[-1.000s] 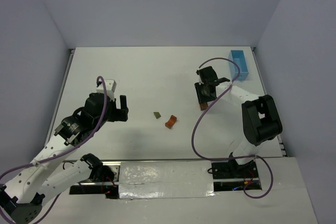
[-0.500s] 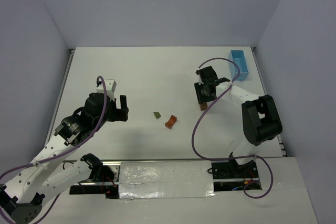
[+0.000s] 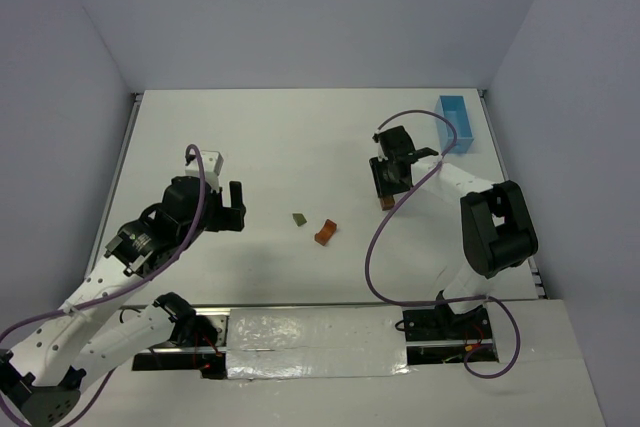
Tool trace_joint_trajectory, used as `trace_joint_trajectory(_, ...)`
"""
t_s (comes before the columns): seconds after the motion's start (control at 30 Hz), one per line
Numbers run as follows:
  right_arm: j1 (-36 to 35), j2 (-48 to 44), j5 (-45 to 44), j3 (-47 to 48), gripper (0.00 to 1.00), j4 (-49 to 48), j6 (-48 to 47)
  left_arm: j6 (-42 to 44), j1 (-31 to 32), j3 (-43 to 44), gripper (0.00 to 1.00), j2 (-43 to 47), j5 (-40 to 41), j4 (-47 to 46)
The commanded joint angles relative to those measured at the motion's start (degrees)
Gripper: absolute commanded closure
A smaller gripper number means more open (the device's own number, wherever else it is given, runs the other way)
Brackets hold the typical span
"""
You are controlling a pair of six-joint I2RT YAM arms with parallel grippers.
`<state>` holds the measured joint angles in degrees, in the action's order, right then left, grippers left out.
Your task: Build the wood block tower
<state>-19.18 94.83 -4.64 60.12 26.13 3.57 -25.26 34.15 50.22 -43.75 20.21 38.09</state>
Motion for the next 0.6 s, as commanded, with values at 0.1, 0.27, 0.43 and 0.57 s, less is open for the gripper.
trace_joint_trajectory(0.1, 0.5, -0.8, 0.4, 2.5, 0.54, -1.5, 0.0, 1.5, -0.1, -0.3, 0.0, 0.1, -0.6, -2.1)
trace_joint_trajectory(0.27, 0.5, -0.5, -0.2, 3.2, 0.5, -1.1, -0.3, 1.5, -0.1, -0.2, 0.01, -0.1, -0.8, -2.2)
trace_joint_trajectory(0.43, 0.5, -0.3, -0.3, 3.6, 0.5, -0.6, -0.8, 1.5, -0.2, -0.3, 0.01, -0.2, -0.8, -2.3)
trace_joint_trajectory(0.57, 0.5, -0.6, -0.2, 3.4, 0.5, -0.2, -0.8, 1.6, -0.1, -0.2, 0.01, -0.3, -0.8, -2.3)
